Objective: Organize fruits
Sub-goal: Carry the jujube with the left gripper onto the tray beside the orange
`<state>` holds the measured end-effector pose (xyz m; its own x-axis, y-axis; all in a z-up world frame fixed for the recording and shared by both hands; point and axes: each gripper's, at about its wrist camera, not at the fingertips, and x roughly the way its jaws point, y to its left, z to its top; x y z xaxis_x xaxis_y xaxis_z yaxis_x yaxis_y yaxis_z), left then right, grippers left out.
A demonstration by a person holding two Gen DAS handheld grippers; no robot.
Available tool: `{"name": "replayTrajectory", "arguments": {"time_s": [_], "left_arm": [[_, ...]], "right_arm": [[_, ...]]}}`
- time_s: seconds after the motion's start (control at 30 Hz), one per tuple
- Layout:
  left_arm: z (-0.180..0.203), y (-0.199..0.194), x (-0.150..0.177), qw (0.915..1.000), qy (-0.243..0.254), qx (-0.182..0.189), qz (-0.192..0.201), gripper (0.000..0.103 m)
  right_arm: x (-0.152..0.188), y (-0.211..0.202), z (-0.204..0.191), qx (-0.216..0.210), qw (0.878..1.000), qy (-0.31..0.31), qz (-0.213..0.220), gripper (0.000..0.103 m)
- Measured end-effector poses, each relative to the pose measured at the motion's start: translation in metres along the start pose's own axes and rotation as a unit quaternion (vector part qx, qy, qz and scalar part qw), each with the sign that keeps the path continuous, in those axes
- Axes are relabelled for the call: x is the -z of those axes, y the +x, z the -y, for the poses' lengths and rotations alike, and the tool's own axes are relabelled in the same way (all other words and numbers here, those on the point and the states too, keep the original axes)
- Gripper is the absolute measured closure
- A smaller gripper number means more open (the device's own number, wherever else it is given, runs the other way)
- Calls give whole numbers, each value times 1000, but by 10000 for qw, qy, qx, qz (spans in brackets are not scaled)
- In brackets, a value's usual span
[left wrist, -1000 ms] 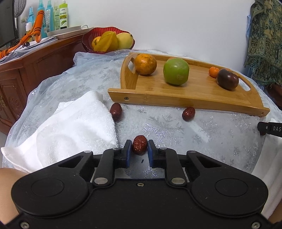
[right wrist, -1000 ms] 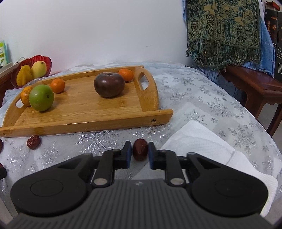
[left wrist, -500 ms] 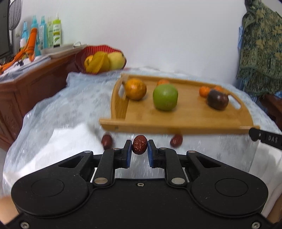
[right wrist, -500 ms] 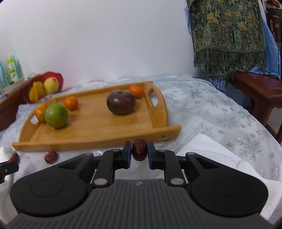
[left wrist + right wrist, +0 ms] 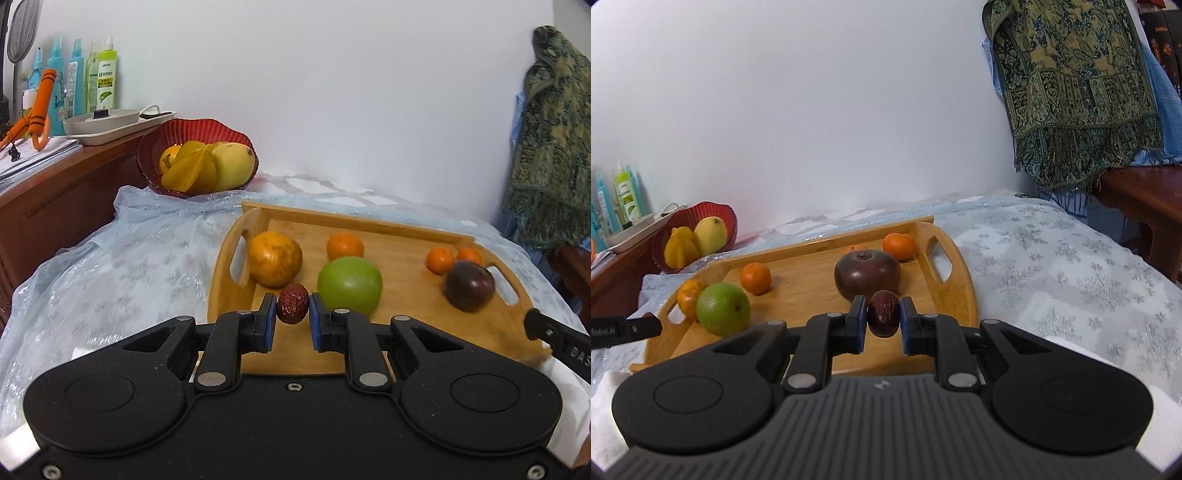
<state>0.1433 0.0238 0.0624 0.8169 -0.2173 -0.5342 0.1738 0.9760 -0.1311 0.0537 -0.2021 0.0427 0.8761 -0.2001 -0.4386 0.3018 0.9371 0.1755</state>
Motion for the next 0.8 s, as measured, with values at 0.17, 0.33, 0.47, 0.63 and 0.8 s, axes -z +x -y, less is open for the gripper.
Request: {"name": "replayTrajectory", "arguments": {"time_s": [0.17,0.33,0.47,0.63,0.8], "left_arm": [[-9,23,-7,9997,-154,46,-163,85],[-14,41,-7,9987,-292,77,-406,85],[-14,49,-7,9984,-314,39,-479,85],[-10,57,-11,9983,-206,22,-537,85],[-5,63,-17,9987,-42,-1,-514,85]], "right_arm": [[-7,17,2,110,9999,-32,-56,81],[-10,32,5,157,9997,-24,-187,81],[-12,42,4,220,9994,-99,-250,81],[-13,50,3,241,9991,-129,-337,81],[-13,57,3,277,9986,-176,-426,81]]}}
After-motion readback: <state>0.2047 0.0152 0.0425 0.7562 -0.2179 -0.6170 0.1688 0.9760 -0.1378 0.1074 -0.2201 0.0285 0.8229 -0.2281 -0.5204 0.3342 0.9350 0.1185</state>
